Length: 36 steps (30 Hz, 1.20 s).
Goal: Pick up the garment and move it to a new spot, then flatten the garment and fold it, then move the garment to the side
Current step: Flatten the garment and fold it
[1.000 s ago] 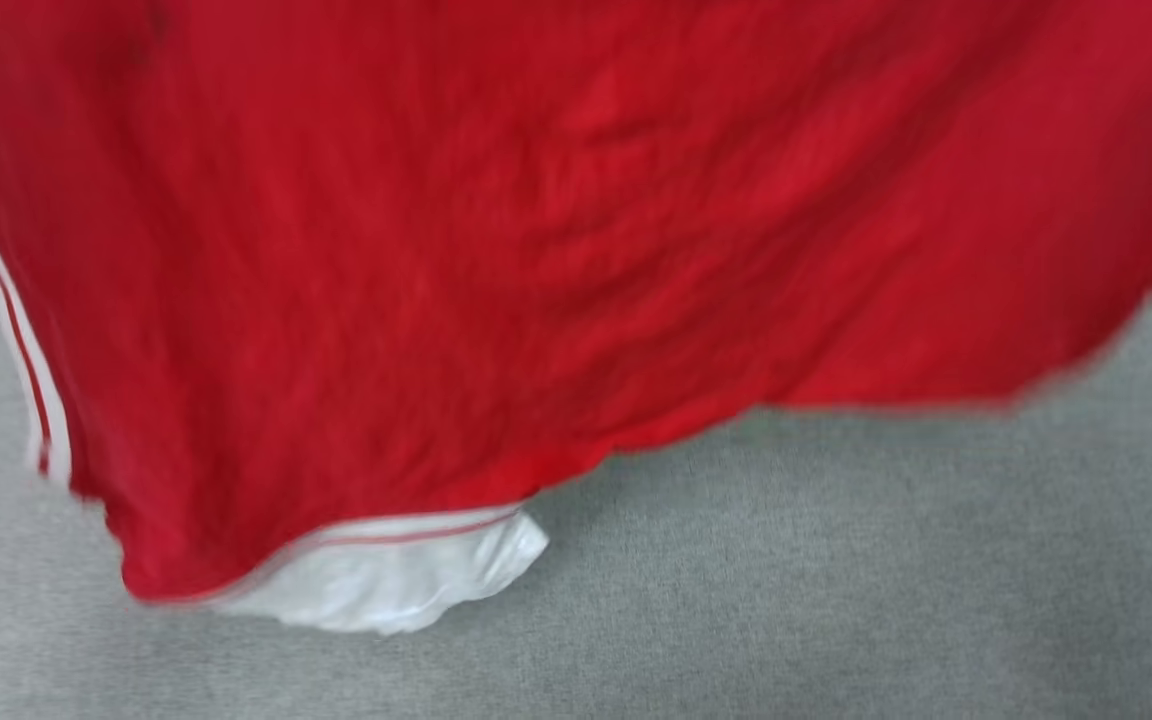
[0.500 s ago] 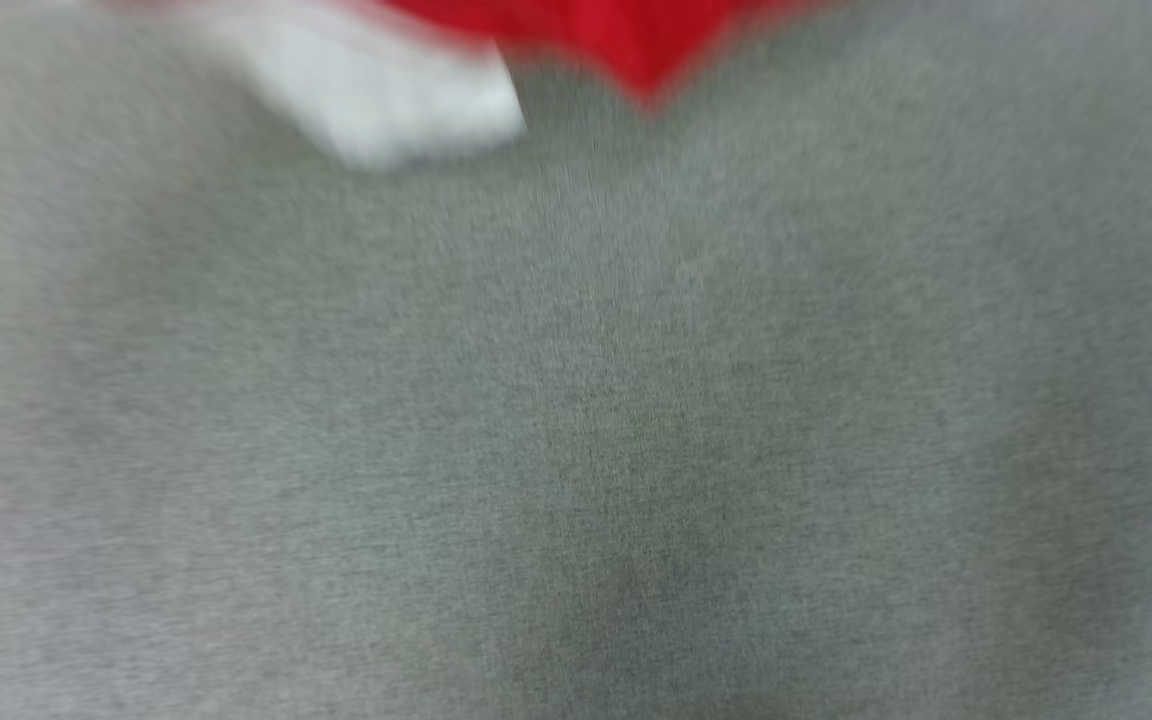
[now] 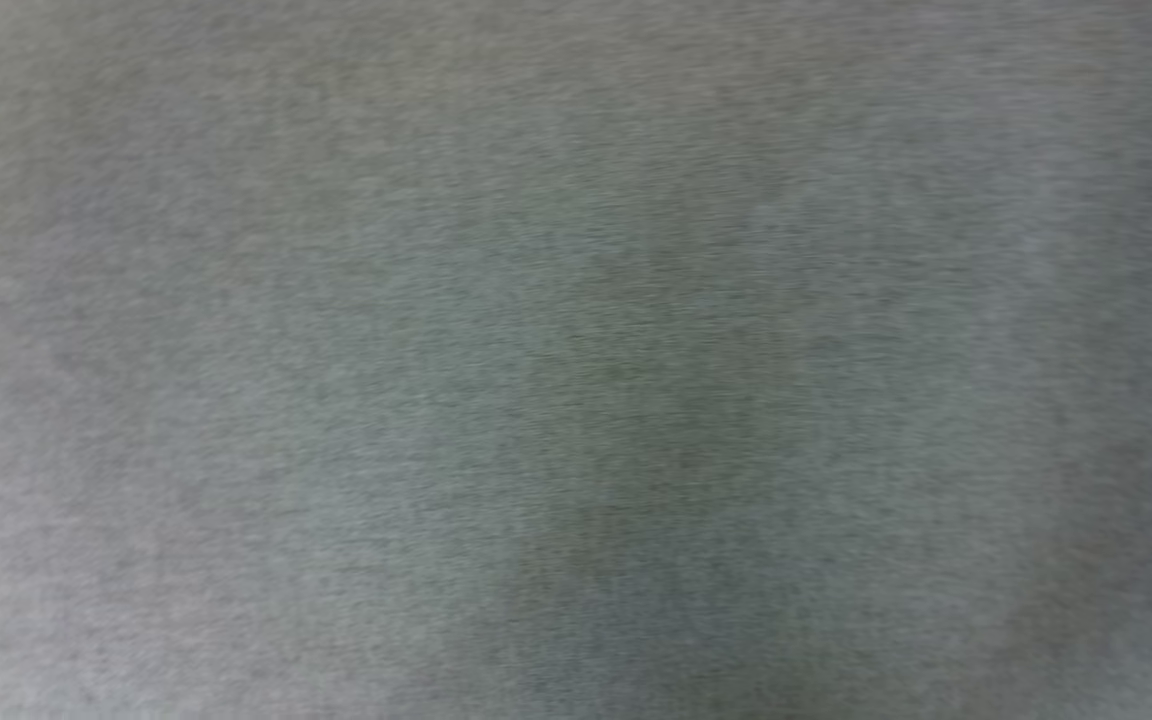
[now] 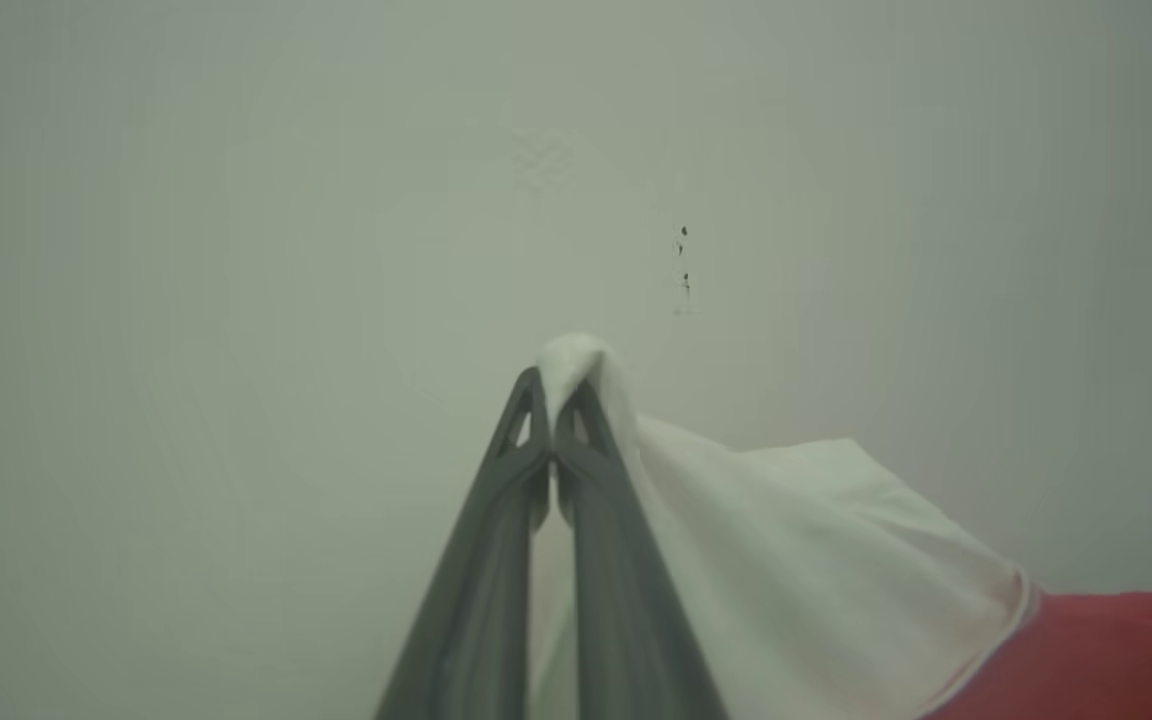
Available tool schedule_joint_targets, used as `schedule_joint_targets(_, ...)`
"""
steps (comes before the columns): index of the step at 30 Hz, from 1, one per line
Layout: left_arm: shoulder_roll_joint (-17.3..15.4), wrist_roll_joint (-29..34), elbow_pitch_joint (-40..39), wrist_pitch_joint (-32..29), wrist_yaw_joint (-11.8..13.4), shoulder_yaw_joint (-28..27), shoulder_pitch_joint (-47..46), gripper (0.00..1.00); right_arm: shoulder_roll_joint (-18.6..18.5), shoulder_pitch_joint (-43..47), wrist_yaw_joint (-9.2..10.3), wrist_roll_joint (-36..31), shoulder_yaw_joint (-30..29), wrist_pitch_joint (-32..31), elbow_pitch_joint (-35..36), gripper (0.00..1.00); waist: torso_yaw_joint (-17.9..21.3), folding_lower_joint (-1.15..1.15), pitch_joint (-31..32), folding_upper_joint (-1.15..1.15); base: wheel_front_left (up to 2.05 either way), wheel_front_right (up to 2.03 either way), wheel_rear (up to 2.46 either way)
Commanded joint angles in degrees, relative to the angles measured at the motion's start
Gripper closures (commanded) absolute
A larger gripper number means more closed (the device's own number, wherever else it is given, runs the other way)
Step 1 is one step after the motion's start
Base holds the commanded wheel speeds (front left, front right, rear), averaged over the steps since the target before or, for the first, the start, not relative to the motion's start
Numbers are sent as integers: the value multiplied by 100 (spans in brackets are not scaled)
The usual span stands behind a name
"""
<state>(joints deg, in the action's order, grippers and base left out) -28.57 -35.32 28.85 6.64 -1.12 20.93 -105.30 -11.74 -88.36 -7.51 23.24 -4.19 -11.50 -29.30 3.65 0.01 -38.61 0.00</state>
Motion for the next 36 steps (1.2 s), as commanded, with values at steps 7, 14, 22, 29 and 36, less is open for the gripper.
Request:
schedule_joint_targets(7, 374, -271, 269, 516, -110, 179, 1679, 100, -157, 1053, 3, 206, 534, 348, -340, 100, -375, -1, 168, 0, 0, 0, 0)
schedule_joint_targets(14, 618, -440, 16, 787, -54, 280, 3734, 100, -345, 2753, 3, 571, 1101, 609, -117, 100, -574, -1, 847, 0, 0, 0, 0)
schedule_joint_targets(22, 383, -702, -751, 392, -8, 735, 6184, 100, -754, 4700, 3, 1170, 1476, 449, 381, 100, -734, -1, 1781, 0, 0, 0, 0)
schedule_joint_targets(29, -234, -942, -1865, -135, 282, 953, 8048, 100, -976, 6104, 3, 1519, 1502, 214, 965, 100, -832, -1, 2450, 0, 0, 0, 0)
schedule_joint_targets(36, -891, -1260, -3093, -629, 551, 1014, 9389, 100, -1195, 7295, 3, 1564, 1333, 12, 1387, 100, -947, -1, 2944, 0, 0, 0, 0)
